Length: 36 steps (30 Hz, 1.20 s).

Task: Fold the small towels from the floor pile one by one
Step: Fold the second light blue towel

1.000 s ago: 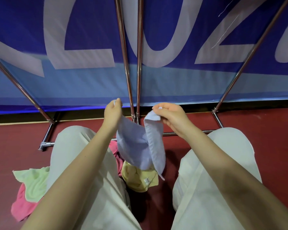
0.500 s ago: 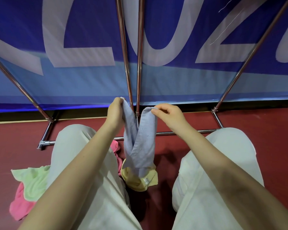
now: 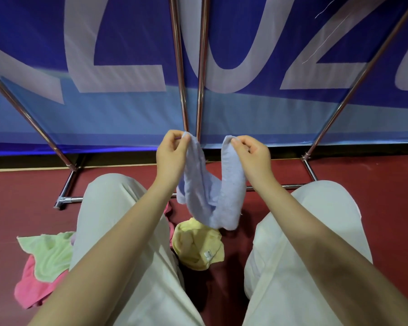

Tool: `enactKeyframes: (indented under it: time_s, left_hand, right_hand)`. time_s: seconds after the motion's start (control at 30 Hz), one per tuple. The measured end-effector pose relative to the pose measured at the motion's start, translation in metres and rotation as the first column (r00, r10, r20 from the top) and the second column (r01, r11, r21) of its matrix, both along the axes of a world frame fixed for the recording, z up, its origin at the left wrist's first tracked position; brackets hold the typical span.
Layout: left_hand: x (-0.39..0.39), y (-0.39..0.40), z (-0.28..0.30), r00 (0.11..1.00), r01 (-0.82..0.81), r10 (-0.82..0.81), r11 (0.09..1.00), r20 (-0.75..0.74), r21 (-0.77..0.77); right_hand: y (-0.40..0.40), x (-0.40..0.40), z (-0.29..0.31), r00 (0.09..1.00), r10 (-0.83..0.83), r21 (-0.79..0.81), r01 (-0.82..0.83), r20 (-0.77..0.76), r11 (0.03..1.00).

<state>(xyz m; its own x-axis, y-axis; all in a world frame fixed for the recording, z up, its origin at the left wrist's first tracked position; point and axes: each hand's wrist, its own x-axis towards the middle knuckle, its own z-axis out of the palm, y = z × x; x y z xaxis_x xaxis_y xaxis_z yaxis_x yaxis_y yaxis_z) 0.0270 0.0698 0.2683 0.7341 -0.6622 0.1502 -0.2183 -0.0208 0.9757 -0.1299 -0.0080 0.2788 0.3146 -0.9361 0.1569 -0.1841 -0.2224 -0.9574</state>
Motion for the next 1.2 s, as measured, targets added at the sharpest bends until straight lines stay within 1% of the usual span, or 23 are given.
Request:
enactKeyframes:
  time_s: [0.03, 0.1, 0.17, 0.23, 0.3, 0.4, 0.57, 0.7, 0.8, 1.0, 1.1, 1.2]
  left_hand:
    - [-0.003, 0.0, 0.001, 0.999, 0.013, -0.013, 1.0, 0.04, -0.009]
    - [-0.01, 0.0, 0.005, 0.991, 0.04, -0.035, 0.998, 0.126, -0.038]
    - [-0.015, -0.001, 0.008, 0.987, 0.064, -0.054, 0.996, 0.154, -0.061]
    - [-0.018, -0.003, 0.007, 0.996, 0.063, -0.056, 0.994, 0.075, -0.088]
    - [-0.02, -0.007, 0.004, 0.997, 0.035, -0.041, 0.996, -0.069, -0.084]
    - [-0.025, -0.012, 0.001, 0.967, 0.0, -0.013, 0.999, -0.256, -0.052]
    - [-0.036, -0.016, 0.001, 0.922, 0.017, -0.046, 0.997, -0.385, -0.078]
    - [-0.045, -0.02, 0.002, 0.851, 0.021, -0.096, 0.989, -0.517, -0.149]
    - [-0.047, -0.024, 0.001, 0.839, 0.041, -0.117, 0.988, -0.531, -0.151]
    - [-0.057, -0.026, 0.006, 0.828, 0.069, -0.15, 0.984, -0.541, -0.167]
    - [-0.061, -0.027, 0.003, 0.836, 0.124, -0.21, 0.972, -0.506, -0.197]
    - [-0.06, -0.027, 0.0, 0.84, 0.196, -0.259, 0.964, -0.476, -0.179]
  right_hand:
    - [0.001, 0.0, 0.001, 1.0, 0.017, -0.012, -0.017, -0.011, 1.0]
    - [0.005, 0.002, 0.006, 0.993, 0.107, -0.022, -0.108, -0.046, 0.994]
    - [0.011, 0.004, 0.013, 0.983, 0.174, -0.005, -0.174, -0.059, 0.985]
    - [0.014, 0.006, 0.017, 0.98, 0.194, 0.013, -0.194, -0.03, 0.981]
    - [0.012, 0.008, 0.017, 0.979, 0.202, 0.019, -0.201, -0.021, 0.979]
    - [0.01, 0.011, 0.014, 0.978, 0.207, 0.026, -0.206, -0.024, 0.978]
    - [0.012, 0.018, 0.011, 0.987, 0.145, 0.028, -0.148, 0.072, 0.989]
    - [0.007, 0.023, 0.006, 0.993, 0.046, 0.112, -0.058, 0.107, 0.992]
    - [0.007, 0.027, 0.003, 0.997, 0.011, 0.12, -0.021, 0.082, 0.993]
    - [0.004, 0.028, -0.001, 0.992, -0.079, 0.113, 0.069, 0.095, 0.991]
    - [0.0, 0.025, 0.0, 0.992, -0.086, 0.12, 0.075, 0.095, 0.99]
    - [-0.003, 0.02, 0.002, 0.992, -0.063, 0.176, 0.044, 0.108, 0.983]
